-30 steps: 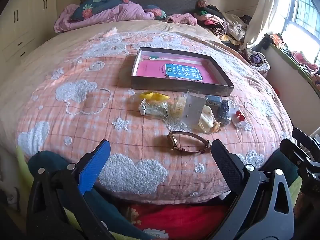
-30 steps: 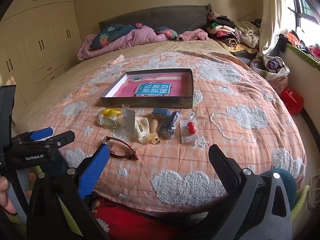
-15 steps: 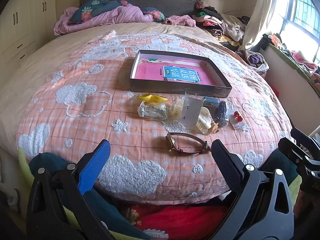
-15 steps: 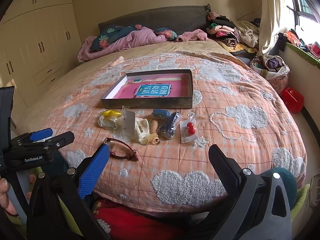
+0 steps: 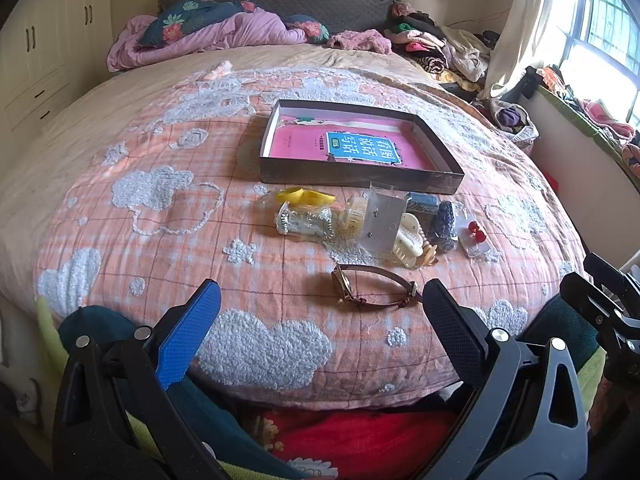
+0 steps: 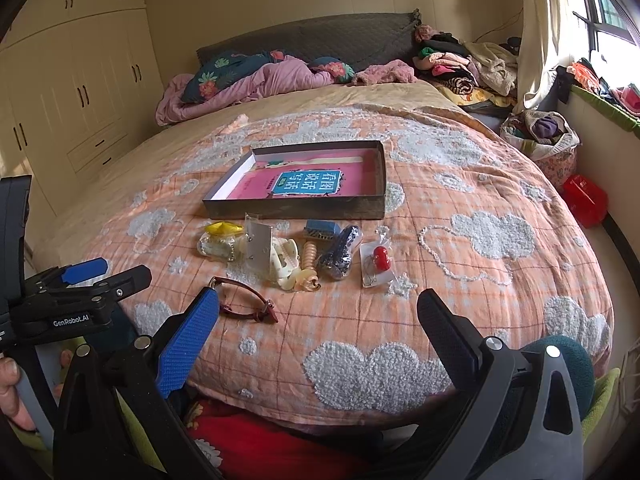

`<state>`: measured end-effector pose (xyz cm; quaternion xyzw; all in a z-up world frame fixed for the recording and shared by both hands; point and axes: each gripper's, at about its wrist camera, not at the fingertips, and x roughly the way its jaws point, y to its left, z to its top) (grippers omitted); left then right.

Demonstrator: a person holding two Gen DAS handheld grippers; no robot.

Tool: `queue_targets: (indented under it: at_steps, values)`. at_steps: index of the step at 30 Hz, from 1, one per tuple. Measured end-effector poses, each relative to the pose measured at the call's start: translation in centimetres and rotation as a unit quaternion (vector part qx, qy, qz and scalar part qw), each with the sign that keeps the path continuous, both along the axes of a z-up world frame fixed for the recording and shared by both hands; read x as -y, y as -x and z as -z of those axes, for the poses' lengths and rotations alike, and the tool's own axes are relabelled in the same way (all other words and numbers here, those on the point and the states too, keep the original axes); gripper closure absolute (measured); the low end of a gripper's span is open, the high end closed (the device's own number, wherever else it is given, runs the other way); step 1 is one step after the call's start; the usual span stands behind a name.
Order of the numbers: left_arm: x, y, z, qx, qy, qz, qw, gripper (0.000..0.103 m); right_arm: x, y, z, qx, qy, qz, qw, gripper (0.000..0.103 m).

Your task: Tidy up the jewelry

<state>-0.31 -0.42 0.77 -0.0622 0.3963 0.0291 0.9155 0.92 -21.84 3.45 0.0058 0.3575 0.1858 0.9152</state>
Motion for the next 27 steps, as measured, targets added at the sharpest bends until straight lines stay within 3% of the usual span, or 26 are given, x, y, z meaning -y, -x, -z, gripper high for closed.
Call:
queue_targets:
  at_steps: [27]
  values:
    - [0.10,-0.01,0.04,-0.002,-0.002,0.001,1.0000,0.008,0.05,-0.28,-0.42,0.003,-0.002,0.001,1.000,0.004]
